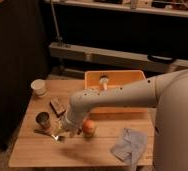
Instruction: Place fork in metal cup
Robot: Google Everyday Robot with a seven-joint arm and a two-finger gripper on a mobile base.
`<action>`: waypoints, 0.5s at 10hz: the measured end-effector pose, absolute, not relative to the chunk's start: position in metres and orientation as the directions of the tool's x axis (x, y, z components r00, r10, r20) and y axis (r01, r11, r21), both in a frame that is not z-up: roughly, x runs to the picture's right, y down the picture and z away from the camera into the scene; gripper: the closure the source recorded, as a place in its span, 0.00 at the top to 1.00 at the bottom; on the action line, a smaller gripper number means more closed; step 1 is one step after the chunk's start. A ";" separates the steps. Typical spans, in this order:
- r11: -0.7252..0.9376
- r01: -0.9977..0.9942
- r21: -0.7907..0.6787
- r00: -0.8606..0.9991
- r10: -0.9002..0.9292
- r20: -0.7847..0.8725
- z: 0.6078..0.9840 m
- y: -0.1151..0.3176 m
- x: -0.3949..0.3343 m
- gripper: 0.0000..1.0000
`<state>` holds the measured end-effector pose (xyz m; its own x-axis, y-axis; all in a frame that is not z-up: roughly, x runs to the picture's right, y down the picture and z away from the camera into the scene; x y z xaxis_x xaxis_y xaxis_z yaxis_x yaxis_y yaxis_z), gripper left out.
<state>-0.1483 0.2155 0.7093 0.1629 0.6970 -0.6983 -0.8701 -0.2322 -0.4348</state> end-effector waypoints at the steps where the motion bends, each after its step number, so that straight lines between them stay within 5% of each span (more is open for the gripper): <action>1: -0.232 -0.870 -0.435 0.163 0.697 -0.698 0.709 0.216 -0.148 0.57; 5: -0.244 -0.877 -0.415 0.146 0.687 -0.712 0.734 0.231 -0.148 0.57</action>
